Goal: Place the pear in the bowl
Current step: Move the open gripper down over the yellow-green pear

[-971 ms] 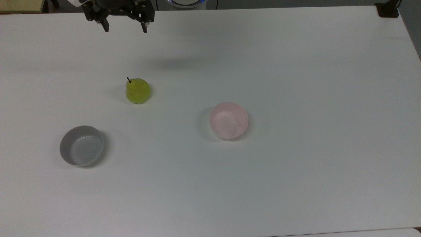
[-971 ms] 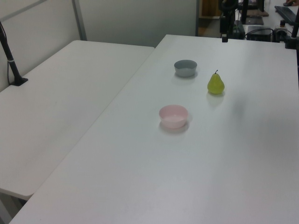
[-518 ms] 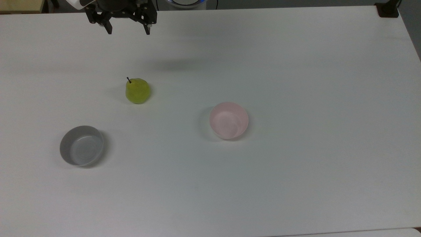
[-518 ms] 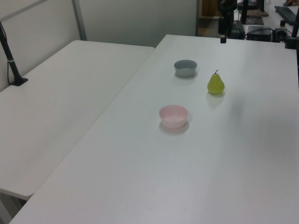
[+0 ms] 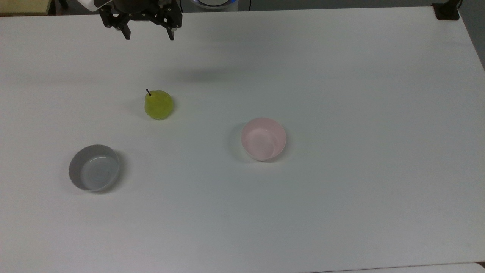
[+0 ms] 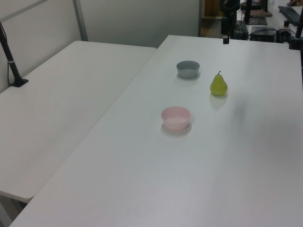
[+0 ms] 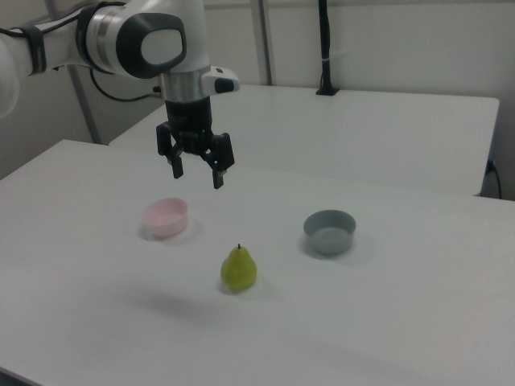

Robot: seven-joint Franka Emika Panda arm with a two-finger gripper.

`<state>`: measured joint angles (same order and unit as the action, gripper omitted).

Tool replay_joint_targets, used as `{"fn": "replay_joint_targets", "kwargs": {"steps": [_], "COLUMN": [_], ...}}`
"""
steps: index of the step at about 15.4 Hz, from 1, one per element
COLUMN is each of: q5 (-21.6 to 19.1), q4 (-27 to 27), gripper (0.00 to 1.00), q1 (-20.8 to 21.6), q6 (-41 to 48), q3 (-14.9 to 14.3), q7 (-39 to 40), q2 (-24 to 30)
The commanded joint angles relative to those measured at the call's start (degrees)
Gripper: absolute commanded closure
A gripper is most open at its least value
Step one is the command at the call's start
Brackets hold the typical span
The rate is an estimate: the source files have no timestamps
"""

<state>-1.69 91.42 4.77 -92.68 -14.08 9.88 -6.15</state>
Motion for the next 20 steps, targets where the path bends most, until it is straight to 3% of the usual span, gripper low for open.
{"fn": "replay_joint_targets", "kwargs": {"steps": [1,8,20], "q5": [-0.9,-0.2,4.0], "q4": [-1.0,-0.6,3.8], "gripper": [0.0,0.0,0.0], "q1": [1.8,3.7,4.3], "q6": [0.7,-2.7,-14.5], "q3": [-0.9,-4.1,-3.9], "q7": [0.7,3.4,8.4], "q2": [-0.6,-6.8,-18.8]}}
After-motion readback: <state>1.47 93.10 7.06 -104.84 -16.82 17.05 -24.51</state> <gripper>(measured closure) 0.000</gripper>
